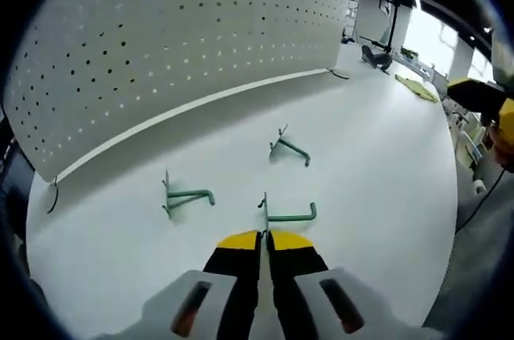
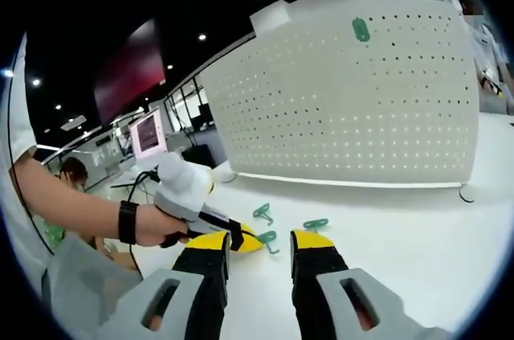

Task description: Insert the hook assembly into the mounting plate slot until the hook locks in place.

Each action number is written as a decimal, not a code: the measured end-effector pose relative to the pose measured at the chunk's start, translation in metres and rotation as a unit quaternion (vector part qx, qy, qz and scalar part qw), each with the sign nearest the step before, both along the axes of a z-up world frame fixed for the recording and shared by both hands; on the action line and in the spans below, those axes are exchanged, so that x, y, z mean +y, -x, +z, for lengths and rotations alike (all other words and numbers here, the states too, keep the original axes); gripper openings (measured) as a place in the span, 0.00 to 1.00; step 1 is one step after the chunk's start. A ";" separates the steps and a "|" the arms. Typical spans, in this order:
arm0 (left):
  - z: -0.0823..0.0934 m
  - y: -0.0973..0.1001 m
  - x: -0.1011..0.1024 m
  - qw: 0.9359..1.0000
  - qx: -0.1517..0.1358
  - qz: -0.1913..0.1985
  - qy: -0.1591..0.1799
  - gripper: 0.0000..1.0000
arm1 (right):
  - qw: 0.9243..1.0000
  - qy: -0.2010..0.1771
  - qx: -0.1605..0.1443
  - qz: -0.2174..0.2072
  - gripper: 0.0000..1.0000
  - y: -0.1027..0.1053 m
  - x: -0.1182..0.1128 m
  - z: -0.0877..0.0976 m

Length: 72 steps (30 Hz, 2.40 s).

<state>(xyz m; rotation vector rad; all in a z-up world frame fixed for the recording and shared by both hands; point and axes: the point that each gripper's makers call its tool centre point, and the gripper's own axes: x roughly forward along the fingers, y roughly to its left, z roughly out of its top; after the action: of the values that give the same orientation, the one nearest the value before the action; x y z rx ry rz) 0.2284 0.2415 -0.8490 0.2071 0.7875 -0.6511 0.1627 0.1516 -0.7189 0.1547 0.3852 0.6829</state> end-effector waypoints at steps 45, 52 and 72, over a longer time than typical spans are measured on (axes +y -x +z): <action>0.073 0.039 -0.005 0.993 -0.059 0.017 0.098 0.04 | 0.999 -0.021 -0.015 0.033 0.29 0.013 0.028 0.018; 0.085 0.044 -0.008 0.991 -0.070 0.015 0.116 0.03 | 0.999 -0.026 -0.013 0.029 0.29 0.016 0.029 0.018; 0.118 0.068 -0.021 0.980 -0.104 -0.009 0.167 0.03 | 0.999 -0.044 0.004 0.022 0.26 0.025 0.032 0.017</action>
<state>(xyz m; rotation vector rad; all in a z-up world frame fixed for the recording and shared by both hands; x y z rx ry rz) 0.1604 0.2204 -0.7307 -0.0259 0.4665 -0.7549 0.1378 0.1839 -0.7019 0.2330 0.3670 0.7423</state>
